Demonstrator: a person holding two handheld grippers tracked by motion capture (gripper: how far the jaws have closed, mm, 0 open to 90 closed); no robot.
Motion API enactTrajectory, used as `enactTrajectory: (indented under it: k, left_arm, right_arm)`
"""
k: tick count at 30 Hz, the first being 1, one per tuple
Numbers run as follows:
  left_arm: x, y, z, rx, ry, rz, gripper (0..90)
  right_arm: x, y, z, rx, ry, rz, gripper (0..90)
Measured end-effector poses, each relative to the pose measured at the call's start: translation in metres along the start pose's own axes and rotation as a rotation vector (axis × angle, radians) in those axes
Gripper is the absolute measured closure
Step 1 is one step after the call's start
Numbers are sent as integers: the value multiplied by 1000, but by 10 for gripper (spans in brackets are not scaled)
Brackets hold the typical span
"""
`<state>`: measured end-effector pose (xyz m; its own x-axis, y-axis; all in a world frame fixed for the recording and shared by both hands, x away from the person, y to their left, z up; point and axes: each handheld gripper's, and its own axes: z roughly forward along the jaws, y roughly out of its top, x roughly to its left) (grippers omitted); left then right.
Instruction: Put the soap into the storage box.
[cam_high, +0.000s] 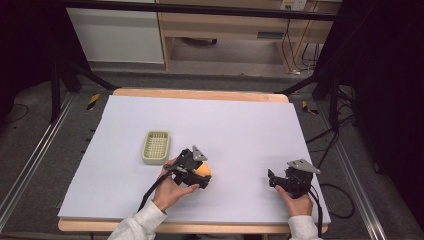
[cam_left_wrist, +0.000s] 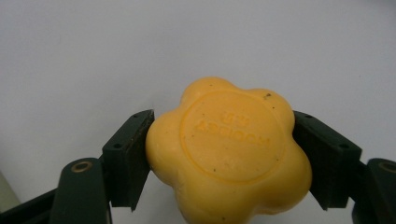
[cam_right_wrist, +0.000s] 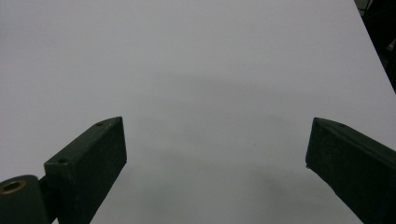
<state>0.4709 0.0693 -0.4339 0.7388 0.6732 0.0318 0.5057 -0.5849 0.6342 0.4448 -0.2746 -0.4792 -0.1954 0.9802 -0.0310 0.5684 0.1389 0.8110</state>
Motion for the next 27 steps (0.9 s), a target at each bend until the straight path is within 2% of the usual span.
enactTrajectory:
  k: [13, 27]
  left_arm:
    - [21, -11, -25, -32, 13, -38, 265]
    - [36, -12, -47, -80, 29, -67, 265]
  right_arm:
    - [1, 0, 0, 3, 2, -3, 56]
    - [1, 0, 0, 3, 2, -3, 56]
